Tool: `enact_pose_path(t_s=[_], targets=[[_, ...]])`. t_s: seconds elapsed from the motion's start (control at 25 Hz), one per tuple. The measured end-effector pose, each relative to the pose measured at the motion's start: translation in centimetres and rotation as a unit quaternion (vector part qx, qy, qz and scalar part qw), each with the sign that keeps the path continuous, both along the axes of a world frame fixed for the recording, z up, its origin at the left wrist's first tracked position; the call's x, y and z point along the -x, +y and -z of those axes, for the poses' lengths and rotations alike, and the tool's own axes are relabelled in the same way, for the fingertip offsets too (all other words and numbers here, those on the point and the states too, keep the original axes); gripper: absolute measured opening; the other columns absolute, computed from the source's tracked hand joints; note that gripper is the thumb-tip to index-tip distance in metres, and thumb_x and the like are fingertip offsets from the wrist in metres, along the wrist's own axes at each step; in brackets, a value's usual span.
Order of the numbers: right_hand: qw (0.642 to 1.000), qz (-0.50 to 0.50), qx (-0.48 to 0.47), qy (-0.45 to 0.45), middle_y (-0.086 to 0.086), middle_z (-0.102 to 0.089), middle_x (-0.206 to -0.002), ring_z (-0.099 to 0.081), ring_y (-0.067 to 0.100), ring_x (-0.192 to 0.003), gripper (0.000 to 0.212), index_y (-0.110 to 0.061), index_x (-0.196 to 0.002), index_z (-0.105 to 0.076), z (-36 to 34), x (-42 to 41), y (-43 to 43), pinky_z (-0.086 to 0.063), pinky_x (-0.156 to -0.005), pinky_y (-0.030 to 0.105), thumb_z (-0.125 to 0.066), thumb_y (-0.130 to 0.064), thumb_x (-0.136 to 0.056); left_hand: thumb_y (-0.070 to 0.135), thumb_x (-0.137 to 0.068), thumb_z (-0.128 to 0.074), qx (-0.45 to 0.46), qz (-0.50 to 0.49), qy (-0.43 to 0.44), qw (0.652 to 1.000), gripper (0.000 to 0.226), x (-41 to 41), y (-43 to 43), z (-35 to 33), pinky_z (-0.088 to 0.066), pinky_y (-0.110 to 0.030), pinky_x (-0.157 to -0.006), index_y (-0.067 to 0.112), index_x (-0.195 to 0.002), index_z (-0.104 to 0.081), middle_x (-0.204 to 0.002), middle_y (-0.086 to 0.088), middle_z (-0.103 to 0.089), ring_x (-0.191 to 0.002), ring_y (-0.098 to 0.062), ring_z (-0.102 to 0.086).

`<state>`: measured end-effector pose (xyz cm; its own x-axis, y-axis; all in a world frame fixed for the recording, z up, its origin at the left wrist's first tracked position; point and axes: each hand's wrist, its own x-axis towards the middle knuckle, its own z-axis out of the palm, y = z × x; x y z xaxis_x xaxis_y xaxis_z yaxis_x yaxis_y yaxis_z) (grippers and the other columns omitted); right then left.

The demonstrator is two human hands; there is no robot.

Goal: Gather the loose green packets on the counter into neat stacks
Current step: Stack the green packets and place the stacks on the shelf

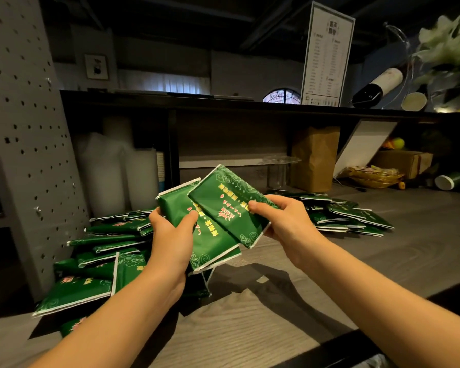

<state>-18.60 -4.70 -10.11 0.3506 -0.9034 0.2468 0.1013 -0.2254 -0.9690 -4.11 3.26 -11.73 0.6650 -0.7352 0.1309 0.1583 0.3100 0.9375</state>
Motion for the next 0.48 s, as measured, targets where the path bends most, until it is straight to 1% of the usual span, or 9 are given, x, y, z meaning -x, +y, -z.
enact_pose_path(t_s=[0.08,0.16,0.2,0.32,0.4,0.44,0.48], targets=[[1.0,0.005,0.005,0.011,0.012,-0.072,-0.087,-0.068,0.021,-0.078,0.005,-0.008,-0.088,-0.069,0.3,-0.6,0.6,-0.057,-0.075,0.036,-0.065,-0.011,-0.086,0.018,-0.095,-0.051,0.008,-0.016,0.0,1.0,0.033,0.1,-0.1,0.1,-0.053,-0.047,-0.084,0.022,-0.122,-0.033,-0.114,-0.009,-0.058,-0.099,-0.029,-0.062],[1.0,0.012,0.013,0.01,0.009,-0.07,-0.081,-0.066,0.018,-0.072,0.004,-0.008,-0.083,-0.067,0.9,-1.6,1.4,-0.057,-0.066,0.032,-0.064,-0.009,-0.086,0.02,-0.098,-0.044,0.015,-0.034,-0.002,0.999,0.03,0.3,-0.2,0.2,-0.052,-0.045,-0.083,0.021,-0.126,-0.031,-0.111,-0.011,-0.057,-0.096,-0.029,-0.06],[1.0,0.019,0.021,0.009,0.009,-0.069,-0.079,-0.065,0.018,-0.071,0.005,-0.008,-0.081,-0.065,1.2,-2.3,1.8,-0.056,-0.065,0.033,-0.064,-0.009,-0.086,0.02,-0.099,-0.04,0.02,-0.042,0.002,0.999,0.032,0.4,-0.2,0.2,-0.051,-0.042,-0.08,0.02,-0.129,-0.03,-0.108,-0.01,-0.057,-0.092,-0.027,-0.059],[0.999,0.027,0.031,0.004,0.013,-0.063,-0.076,-0.061,0.023,-0.072,0.015,-0.01,-0.071,-0.058,2.4,-4.2,2.8,-0.054,-0.068,0.042,-0.066,-0.011,-0.084,0.023,-0.101,-0.034,0.047,-0.049,0.047,0.997,0.035,0.8,0.0,0.0,-0.049,-0.032,-0.065,0.017,-0.134,-0.027,-0.094,-0.006,-0.056,-0.077,-0.019,-0.057],[0.998,0.034,0.054,0.012,0.013,-0.063,-0.08,-0.061,0.025,-0.078,0.019,-0.014,-0.066,-0.055,3.2,-5.2,2.9,-0.052,-0.076,0.044,-0.069,-0.018,-0.079,0.032,-0.101,-0.034,0.048,-0.049,0.065,0.996,0.038,0.8,0.2,0.0,-0.046,-0.028,-0.056,0.016,-0.135,-0.027,-0.088,-0.001,-0.054,-0.07,-0.013,-0.057],[0.997,0.035,0.069,0.023,0.015,-0.064,-0.086,-0.062,0.027,-0.083,0.018,-0.017,-0.065,-0.055,3.4,-5.6,3.1,-0.053,-0.081,0.045,-0.069,-0.025,-0.073,0.036,-0.1,-0.037,0.041,-0.046,0.062,0.996,0.041,0.8,0.2,0.0,-0.046,-0.028,-0.056,0.017,-0.135,-0.026,-0.09,-0.001,-0.055,-0.072,-0.012,-0.058],[0.996,0.032,0.079,0.032,0.015,-0.064,-0.091,-0.062,0.028,-0.088,0.019,-0.02,-0.065,-0.056,3.6,-5.9,3.3,-0.052,-0.084,0.046,-0.068,-0.034,-0.067,0.037,-0.098,-0.042,0.032,-0.042,0.055,0.997,0.045,0.8,0.2,0.1,-0.049,-0.03,-0.06,0.018,-0.135,-0.025,-0.096,-0.003,-0.058,-0.078,-0.014,-0.06]])
